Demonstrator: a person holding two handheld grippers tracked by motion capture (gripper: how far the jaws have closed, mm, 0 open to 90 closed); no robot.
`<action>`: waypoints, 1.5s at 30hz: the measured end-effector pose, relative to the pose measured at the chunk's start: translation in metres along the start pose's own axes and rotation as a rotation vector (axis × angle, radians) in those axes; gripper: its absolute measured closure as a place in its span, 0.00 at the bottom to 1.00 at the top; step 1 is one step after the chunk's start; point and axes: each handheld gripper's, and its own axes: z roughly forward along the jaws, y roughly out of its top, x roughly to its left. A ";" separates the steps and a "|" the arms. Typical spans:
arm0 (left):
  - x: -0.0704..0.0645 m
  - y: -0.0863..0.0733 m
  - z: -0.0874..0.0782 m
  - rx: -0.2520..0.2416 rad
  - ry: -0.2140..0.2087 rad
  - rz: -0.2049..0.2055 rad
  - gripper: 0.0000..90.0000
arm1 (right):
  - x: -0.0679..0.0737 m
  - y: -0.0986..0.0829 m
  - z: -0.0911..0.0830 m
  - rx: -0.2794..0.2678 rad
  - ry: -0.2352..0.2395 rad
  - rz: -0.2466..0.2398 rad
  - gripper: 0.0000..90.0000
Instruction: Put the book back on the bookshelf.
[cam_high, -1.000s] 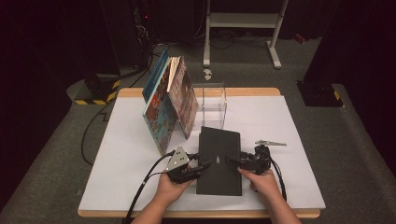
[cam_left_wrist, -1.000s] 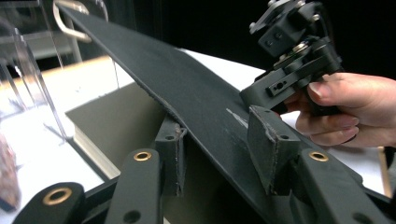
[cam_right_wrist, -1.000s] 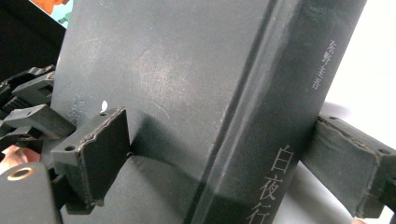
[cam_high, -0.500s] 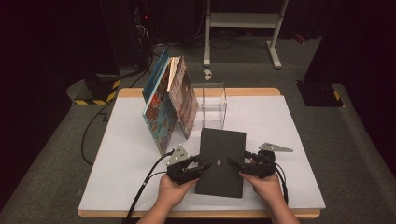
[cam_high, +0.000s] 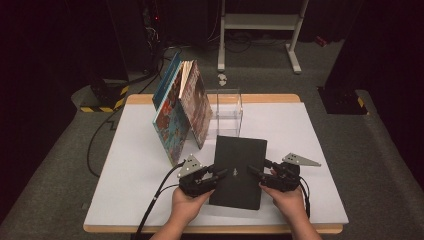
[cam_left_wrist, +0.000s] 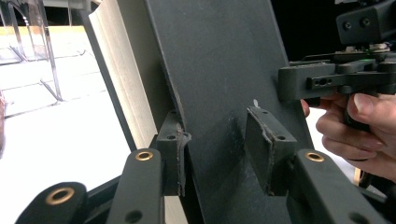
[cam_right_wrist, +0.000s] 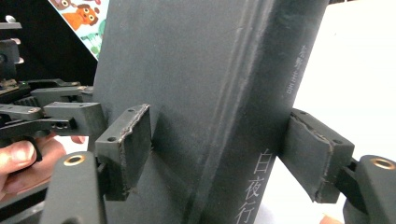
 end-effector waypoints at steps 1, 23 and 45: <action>0.000 0.001 0.000 -0.003 0.000 -0.001 0.67 | 0.001 0.001 -0.001 -0.002 -0.002 -0.005 0.31; 0.002 0.018 0.019 -0.057 0.012 0.064 0.68 | 0.008 0.023 -0.006 -0.108 -0.075 -0.098 0.41; 0.011 0.021 0.034 -0.108 -0.019 0.151 0.68 | 0.000 0.031 0.002 -0.170 -0.127 -0.160 0.39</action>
